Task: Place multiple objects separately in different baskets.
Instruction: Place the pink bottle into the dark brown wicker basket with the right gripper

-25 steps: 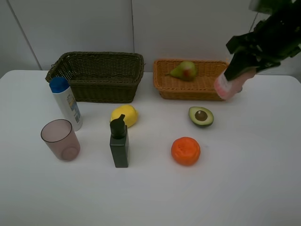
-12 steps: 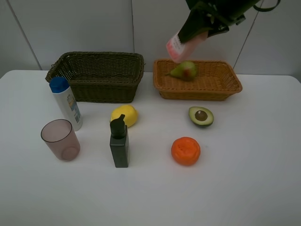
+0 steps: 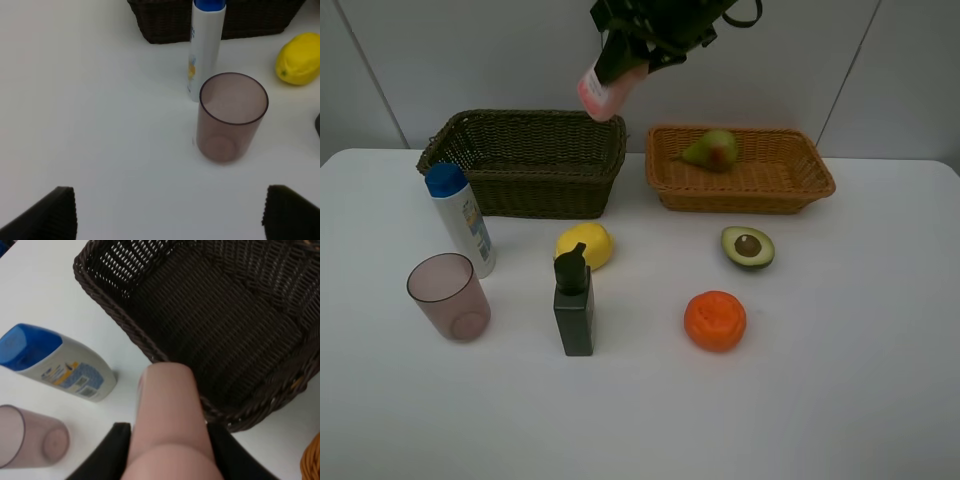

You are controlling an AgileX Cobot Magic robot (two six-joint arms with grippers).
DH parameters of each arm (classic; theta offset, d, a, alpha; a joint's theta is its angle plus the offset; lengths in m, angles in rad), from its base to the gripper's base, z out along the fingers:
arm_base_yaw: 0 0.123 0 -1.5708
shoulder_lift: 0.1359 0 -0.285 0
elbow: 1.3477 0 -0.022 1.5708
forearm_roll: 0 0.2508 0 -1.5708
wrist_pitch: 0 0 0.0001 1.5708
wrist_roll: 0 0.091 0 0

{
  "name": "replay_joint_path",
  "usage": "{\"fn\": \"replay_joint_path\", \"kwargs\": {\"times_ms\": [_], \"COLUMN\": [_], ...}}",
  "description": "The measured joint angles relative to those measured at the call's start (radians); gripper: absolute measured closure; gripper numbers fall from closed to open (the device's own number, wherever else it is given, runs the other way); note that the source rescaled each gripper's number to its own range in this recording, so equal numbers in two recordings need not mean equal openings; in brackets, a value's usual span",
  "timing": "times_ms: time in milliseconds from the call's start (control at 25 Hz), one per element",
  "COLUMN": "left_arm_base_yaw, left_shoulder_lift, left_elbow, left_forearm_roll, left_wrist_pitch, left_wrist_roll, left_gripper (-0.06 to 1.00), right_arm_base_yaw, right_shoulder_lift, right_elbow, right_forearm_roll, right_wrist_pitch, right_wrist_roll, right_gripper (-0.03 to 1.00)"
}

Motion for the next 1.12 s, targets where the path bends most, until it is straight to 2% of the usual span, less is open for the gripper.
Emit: {"fn": "replay_joint_path", "kwargs": {"times_ms": [240,480,920,1120], "left_arm_base_yaw": [0.0,0.0,0.0,0.0], "left_shoulder_lift": [0.0,0.0,0.0,0.0], "left_elbow": [0.0,0.0,0.0,0.0], "left_forearm_roll": [0.0,0.0,0.0,0.0], "left_wrist_pitch": [0.0,0.0,0.0,0.0], "left_wrist_roll": [0.0,0.0,0.0,0.0], "left_gripper": [-0.06,-0.06,-0.06,-0.06], "right_arm_base_yaw": [0.0,0.0,0.006,0.035], "right_shoulder_lift": [0.16,0.298,0.435,0.453], "right_elbow": [-0.159,-0.24,-0.252,-0.252], "right_forearm_roll": [0.005,0.019,0.024,0.025], "right_wrist_pitch": [-0.029,-0.11,-0.29,-0.342], "right_wrist_roll": [0.0,0.0,0.0,0.0], "right_gripper": [0.97,0.97,0.97,0.97]}}
